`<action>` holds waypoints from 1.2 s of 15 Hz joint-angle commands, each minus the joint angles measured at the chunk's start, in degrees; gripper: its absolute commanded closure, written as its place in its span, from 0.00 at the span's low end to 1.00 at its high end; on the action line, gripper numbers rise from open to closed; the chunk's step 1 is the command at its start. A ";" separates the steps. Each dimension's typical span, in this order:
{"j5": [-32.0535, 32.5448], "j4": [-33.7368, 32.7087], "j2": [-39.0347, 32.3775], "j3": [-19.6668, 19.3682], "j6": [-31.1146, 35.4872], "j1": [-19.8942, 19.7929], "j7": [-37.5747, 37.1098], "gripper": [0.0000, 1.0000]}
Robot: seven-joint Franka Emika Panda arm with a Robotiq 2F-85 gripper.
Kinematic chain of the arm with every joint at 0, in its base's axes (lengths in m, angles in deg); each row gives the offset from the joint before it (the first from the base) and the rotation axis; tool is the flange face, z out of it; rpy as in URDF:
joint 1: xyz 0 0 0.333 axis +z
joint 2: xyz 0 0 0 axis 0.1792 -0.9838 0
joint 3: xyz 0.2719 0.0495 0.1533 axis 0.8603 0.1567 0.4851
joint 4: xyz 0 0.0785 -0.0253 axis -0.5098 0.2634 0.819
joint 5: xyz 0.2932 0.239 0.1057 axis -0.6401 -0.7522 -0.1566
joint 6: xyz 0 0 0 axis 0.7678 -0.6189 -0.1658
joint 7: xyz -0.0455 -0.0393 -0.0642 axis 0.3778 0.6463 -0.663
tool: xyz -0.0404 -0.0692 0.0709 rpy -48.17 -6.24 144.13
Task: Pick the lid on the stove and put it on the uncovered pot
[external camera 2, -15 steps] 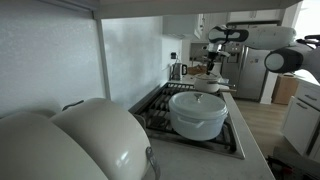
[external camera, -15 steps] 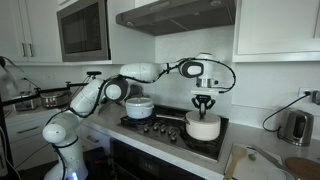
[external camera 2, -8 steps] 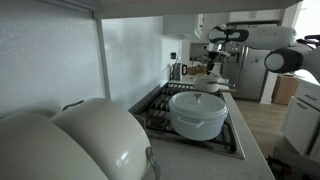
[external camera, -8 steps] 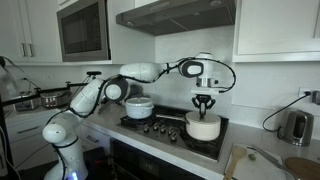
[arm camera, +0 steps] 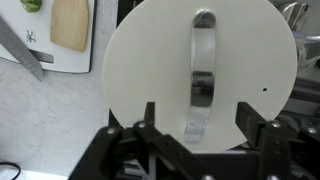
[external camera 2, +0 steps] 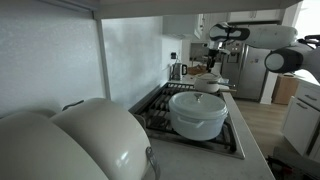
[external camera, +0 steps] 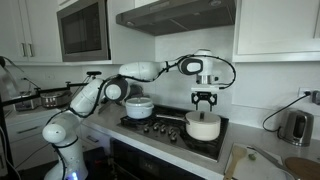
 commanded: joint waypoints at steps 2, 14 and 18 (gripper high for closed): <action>0.97 -2.56 0.20 -0.54 -2.25 0.45 -0.99 0.00; 1.40 -3.97 7.69 -0.27 -9.36 1.10 5.10 0.00; 0.03 -4.34 6.32 0.03 -7.98 0.39 3.70 0.00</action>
